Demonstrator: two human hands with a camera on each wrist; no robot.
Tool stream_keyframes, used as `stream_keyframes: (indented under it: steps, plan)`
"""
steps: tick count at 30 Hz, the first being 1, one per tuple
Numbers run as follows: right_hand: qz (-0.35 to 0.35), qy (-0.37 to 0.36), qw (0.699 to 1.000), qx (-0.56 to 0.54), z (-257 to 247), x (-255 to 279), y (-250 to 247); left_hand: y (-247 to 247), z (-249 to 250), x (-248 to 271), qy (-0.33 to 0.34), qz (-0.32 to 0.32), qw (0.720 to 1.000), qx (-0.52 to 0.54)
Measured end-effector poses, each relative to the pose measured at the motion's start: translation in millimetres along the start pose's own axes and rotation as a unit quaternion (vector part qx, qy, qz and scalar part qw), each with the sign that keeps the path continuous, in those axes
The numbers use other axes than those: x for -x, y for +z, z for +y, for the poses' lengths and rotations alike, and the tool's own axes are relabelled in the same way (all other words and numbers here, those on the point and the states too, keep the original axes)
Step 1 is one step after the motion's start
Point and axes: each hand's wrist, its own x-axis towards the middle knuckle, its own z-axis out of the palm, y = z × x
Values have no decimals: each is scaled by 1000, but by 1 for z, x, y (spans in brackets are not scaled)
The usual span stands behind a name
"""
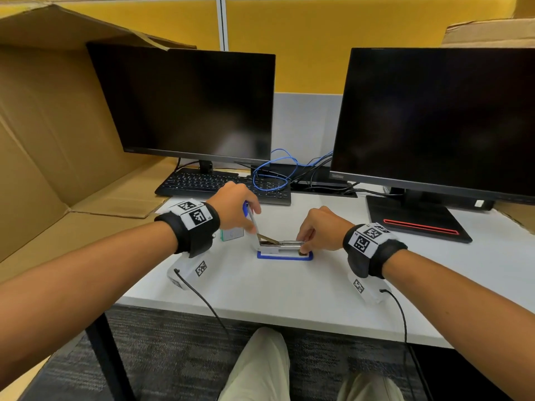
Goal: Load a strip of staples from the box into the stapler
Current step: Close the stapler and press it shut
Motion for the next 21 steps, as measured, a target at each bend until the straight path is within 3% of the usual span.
stream_keyframes:
  steps: [5, 9, 21]
  plan:
    - [5, 11, 1000, -4, -2, 1, 1, 9, 13, -5, -12, 43, 993, 109]
    - [8, 22, 1000, -8, -2, 3, 2, 15, 32, -7, 3, 29, 986, 162]
    - [39, 88, 995, -41, 14, 10, 2, 40, 62, -23, 35, -25, 994, 96]
